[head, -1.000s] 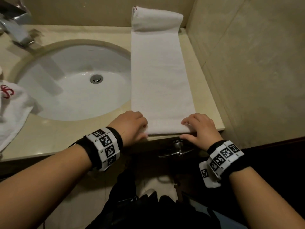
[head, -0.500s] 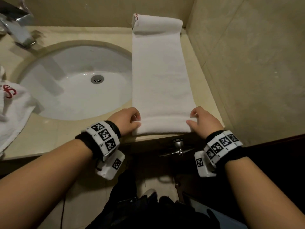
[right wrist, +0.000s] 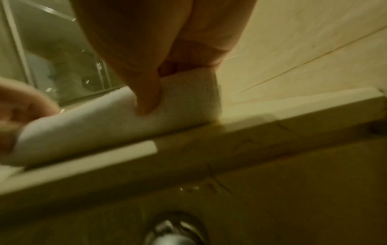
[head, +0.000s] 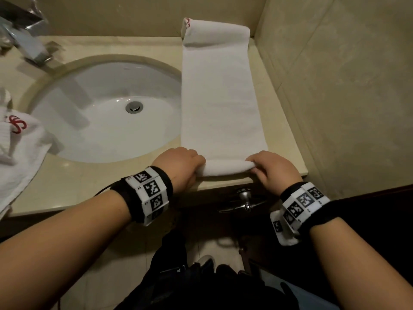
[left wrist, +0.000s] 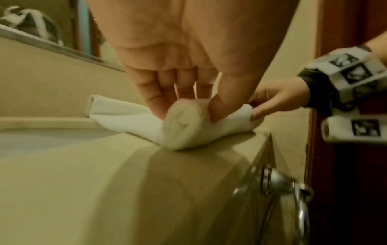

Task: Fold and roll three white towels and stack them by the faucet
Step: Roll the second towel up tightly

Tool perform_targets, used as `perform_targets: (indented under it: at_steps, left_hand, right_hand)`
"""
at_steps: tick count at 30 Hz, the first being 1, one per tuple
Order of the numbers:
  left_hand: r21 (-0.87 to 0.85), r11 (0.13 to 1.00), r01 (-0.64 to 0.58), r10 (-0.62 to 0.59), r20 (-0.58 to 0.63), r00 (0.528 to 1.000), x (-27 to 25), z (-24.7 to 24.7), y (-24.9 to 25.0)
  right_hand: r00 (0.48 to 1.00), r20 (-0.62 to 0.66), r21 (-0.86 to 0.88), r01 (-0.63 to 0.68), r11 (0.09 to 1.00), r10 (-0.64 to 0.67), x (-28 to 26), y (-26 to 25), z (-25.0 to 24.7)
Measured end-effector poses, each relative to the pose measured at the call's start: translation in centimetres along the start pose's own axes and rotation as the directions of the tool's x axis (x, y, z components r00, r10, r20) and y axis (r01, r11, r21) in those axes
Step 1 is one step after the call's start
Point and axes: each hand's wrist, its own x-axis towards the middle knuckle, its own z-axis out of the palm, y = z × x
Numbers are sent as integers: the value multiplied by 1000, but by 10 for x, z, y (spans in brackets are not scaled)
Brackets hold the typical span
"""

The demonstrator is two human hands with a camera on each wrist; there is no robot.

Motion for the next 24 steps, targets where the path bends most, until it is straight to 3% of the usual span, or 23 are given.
perform_targets:
  at_steps: [4, 6, 8, 10, 12, 15, 18, 21, 24]
  left_hand:
    - [-375, 899, 229, -179, 164, 970, 3, -5, -10]
    - [-462, 843, 277, -213, 185, 959, 7, -4, -16]
    - [-485, 823, 294, -247, 160, 956, 12, -2, -19]
    - [-462, 839, 288, -263, 118, 957, 16, -2, -20]
    - [-412, 867, 280, -272, 80, 959, 19, -2, -21]
    - [-253, 935, 250, -258, -1, 966, 19, -6, -19]
    - [-76, 993, 87, -94, -101, 990, 11, -6, -11]
    - [130, 987, -97, 104, -49, 993, 5, -3, -3]
    - [120, 990, -75, 74, 17, 997, 9, -4, 0]
  right_hand:
    - [963, 143, 82, -240, 967, 227, 13, 3, -5]
    - [968, 43, -78, -245, 966, 249, 18, -4, -5]
    - [983, -132, -216, -157, 964, 130, 17, -16, -1]
    - [990, -141, -210, -5, 978, -25, 15, -24, 4]
    - [997, -38, -159, 60, 985, -67, 12, -24, 7]
    - [997, 60, -115, 53, 992, -47, 10, -18, 9]
    - [999, 34, -61, 15, 998, -13, 14, -16, 6]
    - [991, 125, -84, -27, 996, 37, 27, -11, -5]
    - [981, 181, -72, -59, 996, 71, 32, -10, -11]
